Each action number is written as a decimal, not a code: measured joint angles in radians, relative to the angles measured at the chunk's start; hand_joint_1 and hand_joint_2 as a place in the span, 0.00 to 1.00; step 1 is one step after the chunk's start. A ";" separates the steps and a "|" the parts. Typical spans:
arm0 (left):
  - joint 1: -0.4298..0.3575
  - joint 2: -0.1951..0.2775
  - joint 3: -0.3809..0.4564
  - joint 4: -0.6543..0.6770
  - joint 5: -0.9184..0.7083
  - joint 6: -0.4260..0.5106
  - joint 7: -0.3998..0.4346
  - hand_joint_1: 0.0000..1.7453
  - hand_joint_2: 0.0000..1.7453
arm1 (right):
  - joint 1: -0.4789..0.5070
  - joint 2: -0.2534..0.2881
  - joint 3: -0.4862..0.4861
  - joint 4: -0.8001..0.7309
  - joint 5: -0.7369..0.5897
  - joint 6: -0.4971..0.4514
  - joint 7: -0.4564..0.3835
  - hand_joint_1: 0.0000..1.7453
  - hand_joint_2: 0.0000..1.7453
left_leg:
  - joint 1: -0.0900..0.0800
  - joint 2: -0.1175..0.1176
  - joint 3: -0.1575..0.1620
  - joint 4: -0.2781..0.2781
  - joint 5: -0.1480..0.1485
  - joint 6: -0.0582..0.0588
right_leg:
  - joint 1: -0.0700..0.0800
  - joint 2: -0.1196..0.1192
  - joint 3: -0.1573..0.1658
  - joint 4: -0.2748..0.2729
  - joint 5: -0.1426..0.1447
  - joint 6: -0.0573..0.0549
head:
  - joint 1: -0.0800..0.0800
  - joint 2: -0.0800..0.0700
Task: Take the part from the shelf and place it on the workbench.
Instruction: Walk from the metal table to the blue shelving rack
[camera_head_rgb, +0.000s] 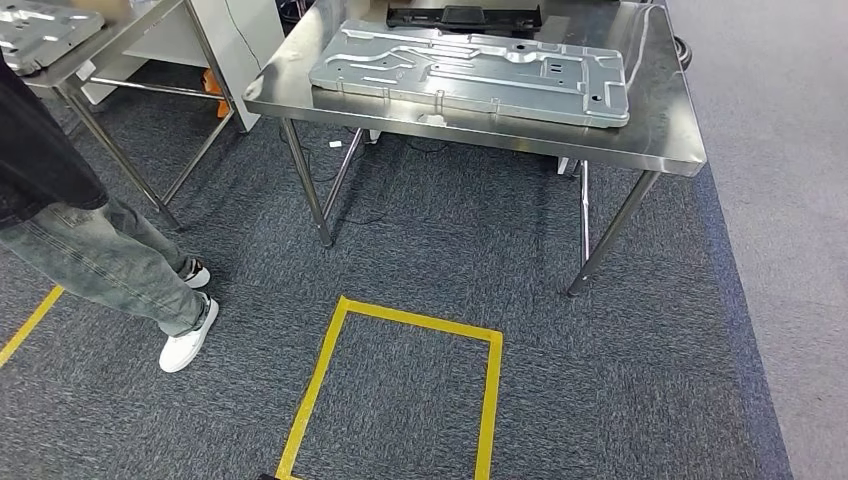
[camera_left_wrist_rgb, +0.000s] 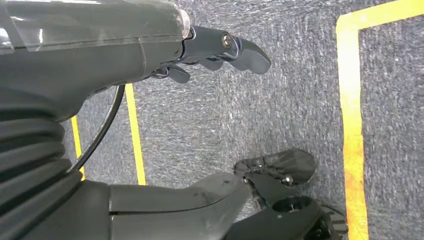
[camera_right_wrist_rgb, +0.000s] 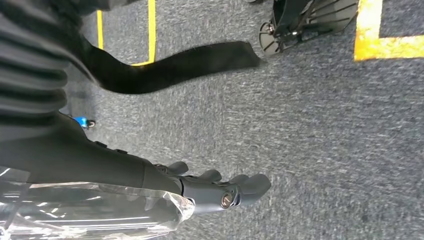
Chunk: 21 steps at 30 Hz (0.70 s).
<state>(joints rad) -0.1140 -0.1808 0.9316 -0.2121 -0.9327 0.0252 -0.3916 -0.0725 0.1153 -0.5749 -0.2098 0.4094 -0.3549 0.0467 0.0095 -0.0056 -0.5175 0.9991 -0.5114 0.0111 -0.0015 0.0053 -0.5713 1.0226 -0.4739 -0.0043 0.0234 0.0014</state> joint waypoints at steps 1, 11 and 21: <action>0.001 0.000 0.000 0.000 0.000 0.000 -0.002 0.00 0.75 | 0.000 0.002 0.000 0.000 0.001 0.001 -0.007 0.00 0.25 | 0.000 0.000 0.000 0.000 0.000 0.000 | 0.000 0.000 0.000 0.000 0.001 0.001 | 0.000 0.000; 0.031 0.000 0.004 0.000 0.008 0.030 -0.008 0.00 0.00 | 0.005 0.025 0.004 0.001 0.033 -0.002 -0.135 0.00 0.00 | -0.001 0.000 -0.001 0.003 0.000 0.001 | -0.002 0.000 0.000 0.000 0.002 0.003 | 0.000 0.000; 0.047 0.000 0.032 0.000 0.020 0.071 0.039 0.00 0.25 | 0.006 0.039 0.003 0.001 0.027 -0.053 -0.189 0.00 0.00 | 0.000 0.000 -0.002 0.003 0.001 0.001 | -0.001 0.000 -0.001 0.000 0.002 0.003 | 0.000 0.000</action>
<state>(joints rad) -0.0674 -0.1804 0.9637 -0.2121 -0.9128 0.0966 -0.3527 -0.0669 0.1545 -0.5715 -0.2084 0.4360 -0.4079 -0.1426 0.0090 -0.0056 -0.5191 1.0026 -0.5107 0.0118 -0.0024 0.0055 -0.5720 1.0228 -0.4717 -0.0017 0.0233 0.0015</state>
